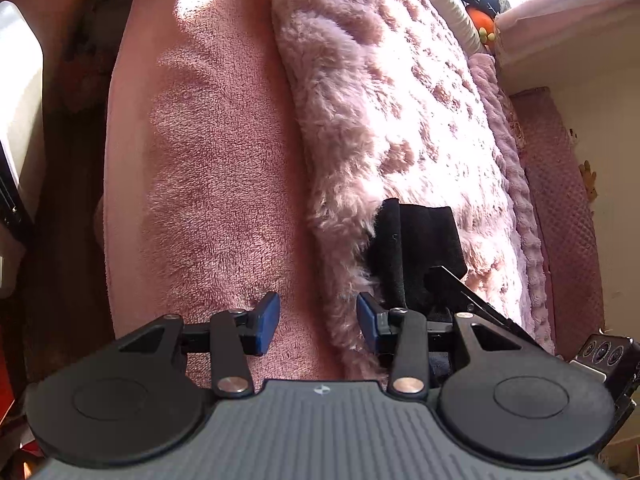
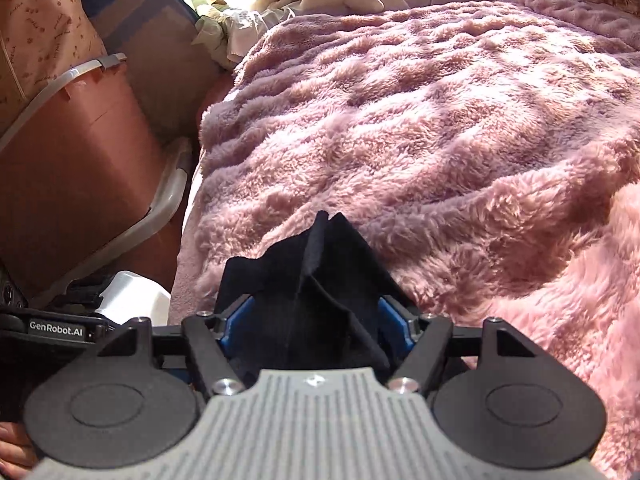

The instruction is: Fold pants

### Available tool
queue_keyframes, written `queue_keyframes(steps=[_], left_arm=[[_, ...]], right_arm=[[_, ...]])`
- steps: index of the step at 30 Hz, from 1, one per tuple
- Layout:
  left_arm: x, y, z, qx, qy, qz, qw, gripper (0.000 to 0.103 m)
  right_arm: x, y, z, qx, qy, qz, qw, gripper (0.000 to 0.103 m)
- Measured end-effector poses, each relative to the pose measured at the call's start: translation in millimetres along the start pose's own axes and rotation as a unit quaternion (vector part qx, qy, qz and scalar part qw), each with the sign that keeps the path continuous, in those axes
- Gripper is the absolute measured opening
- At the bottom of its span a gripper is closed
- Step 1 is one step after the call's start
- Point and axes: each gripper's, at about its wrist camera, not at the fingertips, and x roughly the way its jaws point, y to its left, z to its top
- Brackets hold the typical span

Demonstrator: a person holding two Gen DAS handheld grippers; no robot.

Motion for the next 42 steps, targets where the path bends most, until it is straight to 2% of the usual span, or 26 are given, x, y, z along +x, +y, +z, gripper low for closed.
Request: queue_keyframes(steps=[1, 3, 11, 12, 13, 14, 15, 17, 21, 25, 28, 31, 33, 35, 36, 37, 38, 40, 41, 42], left_arm=[[1, -2, -1, 0.004, 0.001, 0.003, 1.0000, 0.047], [4, -7, -2, 0.016, 0.003, 0.012, 0.9998, 0.047], [12, -17, -8, 0.044, 0.005, 0.043, 0.9981, 0.047], [12, -19, -9, 0.048, 0.004, 0.046, 0.9978, 0.047], [13, -20, -9, 0.050, 0.003, 0.047, 0.9976, 0.047], [13, -20, -9, 0.051, 0.003, 0.049, 0.9975, 0.047], [13, -21, -9, 0.051, 0.002, 0.050, 0.9974, 0.047], [12, -23, -9, 0.050, -0.001, 0.052, 0.9974, 0.047], [3, -39, -14, 0.070, -0.032, 0.055, 0.9955, 0.047], [-13, -66, -27, 0.123, -0.079, 0.069, 0.9868, 0.047], [-26, -88, -43, 0.149, -0.096, 0.052, 0.9827, 0.047], [-37, -110, -70, 0.185, -0.071, -0.017, 0.9800, 0.047], [-35, -132, -93, 0.217, -0.040, -0.064, 0.9732, 0.047], [-26, -156, -124, 0.264, -0.009, -0.095, 0.9597, 0.047], [-20, -166, -139, 0.287, 0.007, -0.102, 0.9525, 0.047], [-13, -174, -155, 0.307, 0.025, -0.109, 0.9450, 0.047], [-7, -181, -168, 0.323, 0.046, -0.116, 0.9382, 0.047], [6, -192, -201, 0.341, 0.093, -0.139, 0.9249, 0.047], [9, -195, -213, 0.343, 0.110, -0.150, 0.9205, 0.047], [13, -199, -230, 0.347, 0.133, -0.165, 0.9137, 0.047]], right_arm=[[2, 2, 1, -0.016, -0.011, -0.002, 1.000, 0.037], [6, 0, 7, -0.025, -0.017, 0.004, 1.000, 0.000], [18, -14, 29, 0.000, -0.036, -0.038, 0.999, 0.000], [19, -12, 31, 0.001, -0.042, -0.049, 0.998, 0.005], [20, -11, 34, 0.010, -0.044, -0.065, 0.997, 0.033], [21, -12, 37, 0.028, -0.045, -0.081, 0.995, 0.055], [19, -13, 40, 0.046, -0.052, -0.088, 0.994, 0.081], [2, -11, 45, 0.070, -0.092, -0.086, 0.990, 0.078], [-61, 13, 56, -0.003, -0.173, -0.171, 0.970, 0.078], [-136, 22, 44, -0.070, -0.194, -0.207, 0.956, 0.080], [-198, 14, 16, -0.088, -0.167, -0.243, 0.952, 0.080], [-270, -6, -40, -0.076, -0.132, -0.285, 0.946, 0.078], [-314, -19, -83, -0.050, -0.119, -0.303, 0.944, 0.074], [-360, -36, -133, -0.003, -0.094, -0.324, 0.942, 0.062], [-381, -44, -159, 0.024, -0.075, -0.338, 0.938, 0.052], [-398, -50, -184, 0.048, -0.060, -0.355, 0.932, 0.050], [-411, -53, -202, 0.064, -0.053, -0.369, 0.926, 0.050], [-446, -57, -259, 0.116, -0.046, -0.404, 0.906, 0.053], [-461, -58, -280, 0.141, -0.049, -0.419, 0.895, 0.057], [-479, -57, -304, 0.170, -0.058, -0.435, 0.882, 0.066]])
